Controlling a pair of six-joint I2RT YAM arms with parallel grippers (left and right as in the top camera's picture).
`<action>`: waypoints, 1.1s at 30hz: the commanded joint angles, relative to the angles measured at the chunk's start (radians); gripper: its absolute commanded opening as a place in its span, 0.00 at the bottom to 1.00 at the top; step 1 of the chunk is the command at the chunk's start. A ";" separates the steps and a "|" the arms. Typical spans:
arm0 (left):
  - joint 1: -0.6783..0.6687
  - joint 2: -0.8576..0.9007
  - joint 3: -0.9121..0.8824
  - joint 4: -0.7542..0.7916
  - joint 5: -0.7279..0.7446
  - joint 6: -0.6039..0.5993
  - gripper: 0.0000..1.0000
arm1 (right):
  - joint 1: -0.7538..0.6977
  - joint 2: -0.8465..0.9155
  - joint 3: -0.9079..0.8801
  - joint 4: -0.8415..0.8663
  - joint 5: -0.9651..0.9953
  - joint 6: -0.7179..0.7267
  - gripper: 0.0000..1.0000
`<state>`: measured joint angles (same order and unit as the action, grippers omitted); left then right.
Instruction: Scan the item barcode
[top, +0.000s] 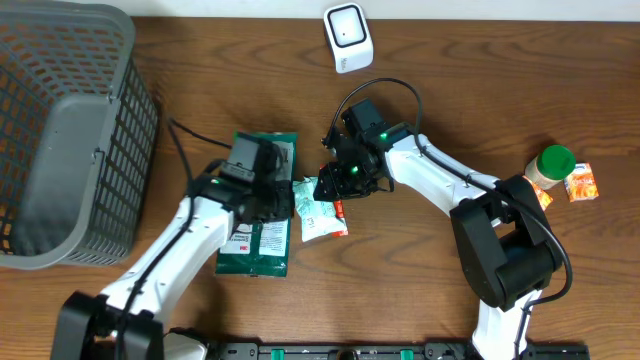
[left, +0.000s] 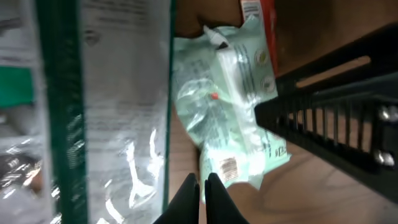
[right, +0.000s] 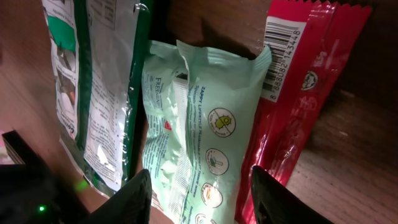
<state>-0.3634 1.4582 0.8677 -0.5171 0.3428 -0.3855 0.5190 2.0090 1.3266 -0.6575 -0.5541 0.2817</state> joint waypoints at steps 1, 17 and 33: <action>-0.040 0.063 -0.008 0.051 0.006 -0.024 0.08 | -0.014 0.006 -0.009 0.001 -0.023 0.003 0.47; -0.054 0.222 -0.008 0.103 0.005 -0.039 0.08 | -0.031 0.006 -0.106 0.146 -0.047 0.085 0.44; -0.055 0.222 -0.031 0.115 -0.048 -0.039 0.08 | -0.033 0.006 -0.114 0.176 -0.095 0.085 0.34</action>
<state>-0.4171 1.6691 0.8589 -0.4057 0.3321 -0.4194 0.4919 2.0090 1.2217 -0.4839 -0.6228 0.3576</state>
